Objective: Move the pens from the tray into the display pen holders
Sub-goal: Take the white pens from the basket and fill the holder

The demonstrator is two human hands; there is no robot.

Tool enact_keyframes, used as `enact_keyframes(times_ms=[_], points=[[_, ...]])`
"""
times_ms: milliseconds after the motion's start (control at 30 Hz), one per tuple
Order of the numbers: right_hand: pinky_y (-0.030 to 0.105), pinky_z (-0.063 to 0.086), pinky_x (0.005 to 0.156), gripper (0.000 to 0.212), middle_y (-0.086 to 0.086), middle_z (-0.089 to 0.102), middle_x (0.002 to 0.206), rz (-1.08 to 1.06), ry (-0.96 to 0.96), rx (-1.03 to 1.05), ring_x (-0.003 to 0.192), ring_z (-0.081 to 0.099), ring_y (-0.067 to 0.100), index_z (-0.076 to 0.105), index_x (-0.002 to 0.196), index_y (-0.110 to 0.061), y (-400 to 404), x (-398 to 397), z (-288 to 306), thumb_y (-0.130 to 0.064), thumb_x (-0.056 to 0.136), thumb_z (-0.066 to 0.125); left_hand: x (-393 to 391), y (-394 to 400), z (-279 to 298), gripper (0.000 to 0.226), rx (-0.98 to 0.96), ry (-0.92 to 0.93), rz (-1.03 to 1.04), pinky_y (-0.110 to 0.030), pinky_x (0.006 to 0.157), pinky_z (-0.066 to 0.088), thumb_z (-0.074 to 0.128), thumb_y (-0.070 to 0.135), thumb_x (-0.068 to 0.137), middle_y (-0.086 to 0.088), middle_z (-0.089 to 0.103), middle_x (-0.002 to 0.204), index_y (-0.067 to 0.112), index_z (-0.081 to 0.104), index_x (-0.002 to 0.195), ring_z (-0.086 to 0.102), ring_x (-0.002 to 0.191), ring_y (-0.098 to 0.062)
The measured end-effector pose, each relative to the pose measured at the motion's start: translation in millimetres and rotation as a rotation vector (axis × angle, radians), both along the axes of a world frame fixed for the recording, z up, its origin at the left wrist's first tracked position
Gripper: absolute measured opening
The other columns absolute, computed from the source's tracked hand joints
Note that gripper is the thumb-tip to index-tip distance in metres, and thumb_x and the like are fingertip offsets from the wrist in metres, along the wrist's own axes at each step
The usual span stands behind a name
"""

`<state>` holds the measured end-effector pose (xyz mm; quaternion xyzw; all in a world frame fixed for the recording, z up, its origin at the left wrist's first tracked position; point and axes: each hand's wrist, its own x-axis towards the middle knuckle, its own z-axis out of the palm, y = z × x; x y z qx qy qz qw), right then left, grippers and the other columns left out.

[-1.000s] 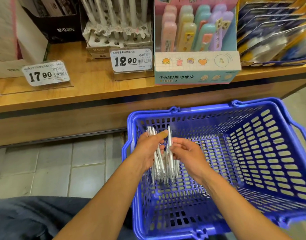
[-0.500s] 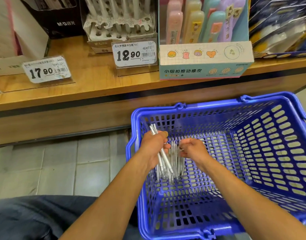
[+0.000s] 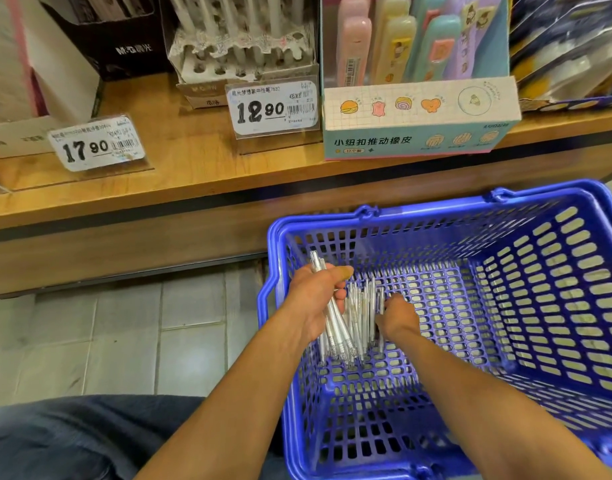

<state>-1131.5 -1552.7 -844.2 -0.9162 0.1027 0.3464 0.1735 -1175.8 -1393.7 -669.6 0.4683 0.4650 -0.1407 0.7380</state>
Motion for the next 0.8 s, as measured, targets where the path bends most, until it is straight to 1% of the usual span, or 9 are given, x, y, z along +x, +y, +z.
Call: enact_keyframes(times_ms=[100, 200, 267, 333, 467, 600, 667, 733, 800], points=[[0.032, 0.048, 0.056, 0.024, 0.012, 0.061, 0.088, 0.009, 0.020, 0.012, 0.075, 0.060, 0.027, 0.049, 0.106, -0.005, -0.8, 3.8, 4.0, -0.013, 0.089, 0.065, -0.6, 0.5, 0.6, 0.025, -0.012, 0.003, -0.008, -0.025, 0.044, 0.044, 0.069, 0.004, 0.089, -0.003, 0.051, 0.065, 0.007, 0.052, 0.107, 0.047, 0.049, -0.011], [0.028, 0.044, 0.053, 0.012, 0.005, 0.052, 0.072, -0.062, 0.022, 0.193, 0.062, 0.051, 0.021, 0.056, 0.096, -0.008, -3.1, 10.0, 14.9, -0.012, 0.089, 0.065, -0.5, 1.0, -1.0, 0.020, -0.023, 0.006, 0.000, -0.024, 0.042, 0.044, 0.069, 0.004, 0.089, -0.003, 0.053, 0.064, 0.007, 0.054, 0.101, 0.048, 0.046, -0.010], [0.031, 0.049, 0.059, 0.018, 0.006, 0.055, 0.077, -0.173, 0.050, 0.378, 0.067, 0.054, 0.022, 0.060, 0.105, -0.003, -4.2, 15.4, 33.6, -0.011, 0.090, 0.064, 0.2, 0.6, -1.9, 0.016, -0.018, 0.012, 0.006, -0.023, 0.042, 0.045, 0.069, 0.004, 0.089, -0.003, 0.054, 0.063, 0.006, 0.056, 0.097, 0.048, 0.044, -0.010], [0.031, 0.052, 0.064, 0.015, 0.005, 0.058, 0.086, -0.271, 0.113, 0.552, 0.071, 0.057, 0.020, 0.058, 0.104, -0.011, -4.1, 17.0, 59.8, -0.011, 0.090, 0.064, 1.4, -0.7, -2.6, 0.017, 0.002, 0.023, 0.030, -0.023, 0.042, 0.045, 0.070, 0.005, 0.089, -0.003, 0.055, 0.064, 0.003, 0.059, 0.101, 0.049, 0.044, -0.010], [0.026, 0.051, 0.062, 0.016, 0.006, 0.062, 0.085, -0.312, 0.134, 0.832, 0.066, 0.059, 0.015, 0.060, 0.101, -0.011, -4.5, 5.7, 110.9, -0.004, 0.088, 0.065, 3.9, -2.6, -5.4, 0.040, 0.048, 0.044, 0.064, -0.023, 0.042, 0.045, 0.074, 0.011, 0.087, -0.004, 0.057, 0.071, -0.004, 0.058, 0.121, 0.050, 0.046, -0.010], [0.027, 0.053, 0.066, 0.020, 0.010, 0.071, 0.088, -0.290, 0.128, 1.054, 0.076, 0.065, 0.018, 0.066, 0.105, -0.008, 3.8, -14.8, 152.5, -0.001, 0.087, 0.066, 3.1, -7.7, -0.1, 0.057, 0.057, 0.040, 0.040, -0.026, 0.046, 0.050, 0.082, 0.026, 0.081, -0.007, 0.063, 0.085, 0.003, 0.054, 0.124, 0.056, 0.051, -0.013], [0.025, 0.054, 0.065, 0.020, 0.011, 0.074, 0.090, -0.250, 0.135, 1.105, 0.078, 0.069, 0.019, 0.066, 0.105, -0.007, 12.0, -24.6, 164.7, -0.003, 0.085, 0.069, 2.8, -9.7, 2.1, 0.071, 0.010, 0.016, 0.035, -0.038, 0.062, 0.061, 0.085, 0.034, 0.075, -0.011, 0.068, 0.100, 0.003, 0.050, 0.128, 0.069, 0.067, -0.023], [0.023, 0.053, 0.063, 0.021, 0.008, 0.073, 0.084, -0.240, 0.129, 1.103, 0.072, 0.068, 0.016, 0.066, 0.103, -0.006, 19.2, -30.8, 170.4, -0.004, 0.083, 0.072, 1.8, -10.9, 4.8, 0.091, -0.033, 0.004, 0.015, -0.053, 0.082, 0.058, 0.088, 0.041, 0.069, -0.019, 0.062, 0.127, 0.006, 0.042, 0.139, 0.068, 0.103, -0.038], [0.023, 0.053, 0.063, 0.021, 0.005, 0.070, 0.077, -0.244, 0.110, 1.092, 0.066, 0.065, 0.014, 0.065, 0.099, -0.006, 23.8, -32.3, 170.5, -0.006, 0.081, 0.076, 1.3, -11.3, 4.7, 0.104, -0.024, -0.005, -0.013, -0.052, 0.090, 0.055, 0.089, 0.040, 0.065, -0.020, 0.056, 0.138, 0.010, 0.034, 0.147, 0.061, 0.117, -0.040]])
